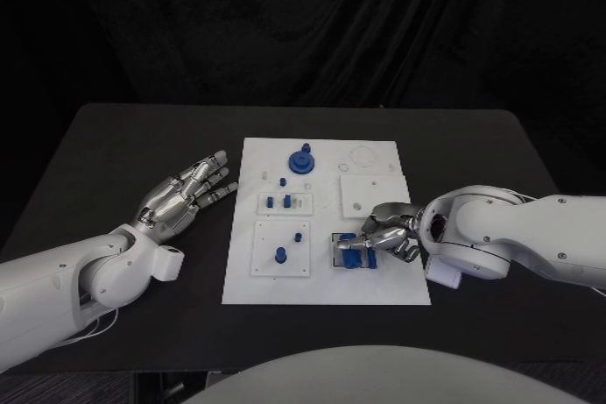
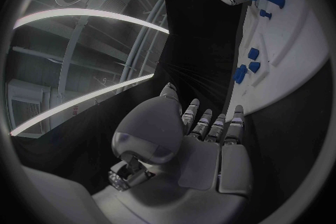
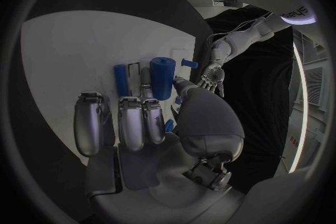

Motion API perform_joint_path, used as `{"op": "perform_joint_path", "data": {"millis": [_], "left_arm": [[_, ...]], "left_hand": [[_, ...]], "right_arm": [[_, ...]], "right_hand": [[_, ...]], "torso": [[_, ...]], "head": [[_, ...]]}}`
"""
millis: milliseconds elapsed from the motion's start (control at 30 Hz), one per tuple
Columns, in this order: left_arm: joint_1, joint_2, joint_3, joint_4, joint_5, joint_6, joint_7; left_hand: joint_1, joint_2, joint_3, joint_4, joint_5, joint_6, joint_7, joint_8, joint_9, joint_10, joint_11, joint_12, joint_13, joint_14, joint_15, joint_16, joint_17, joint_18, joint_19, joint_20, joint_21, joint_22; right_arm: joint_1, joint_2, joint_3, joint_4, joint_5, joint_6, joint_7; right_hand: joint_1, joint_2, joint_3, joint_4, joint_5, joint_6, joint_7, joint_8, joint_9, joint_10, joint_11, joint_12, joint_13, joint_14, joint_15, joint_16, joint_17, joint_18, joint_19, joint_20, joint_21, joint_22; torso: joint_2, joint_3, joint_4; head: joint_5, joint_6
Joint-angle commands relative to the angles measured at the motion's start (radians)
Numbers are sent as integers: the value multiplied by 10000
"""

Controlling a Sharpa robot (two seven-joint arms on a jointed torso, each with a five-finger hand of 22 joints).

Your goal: Assemble the parts on the task board

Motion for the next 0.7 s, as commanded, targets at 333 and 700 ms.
{"op": "perform_joint_path", "data": {"millis": [333, 700], "left_arm": [[-32, 21, 9, -10, 27, 135, 188], [-59, 21, 9, -33, 27, 153, 153]], "left_hand": [[139, -21, 44, -16, 63, -26, 51, -5, 3, -41, 7, -9, -7, -8, 85, 16, 4, 106, 31, 42, 62, -7], [150, -18, 50, -22, 76, -29, 54, -5, 3, -41, 9, -9, -7, -7, 88, 16, 4, 106, 36, 44, 65, 0]], "right_arm": [[-27, -35, 1, -13, 36, -55, -56], [-27, -140, 1, 80, 35, -266, 140]], "right_hand": [[-283, 104, -346, 440, -81, -101, 37, 27, -36, 1076, 47, 27, 2633, 813, 61, -51, 1392, 148, 553, 77, -121, 2229], [-705, 162, -1147, 500, -1036, -146, 41, 135, -46, 1076, 53, 27, 2633, 813, 68, -48, 1382, 159, 538, 86, -165, 2214]], "torso": [[-2, 4, 6], [-2, 11, -16]], "head": [[20, -1], [71, -1]]}}
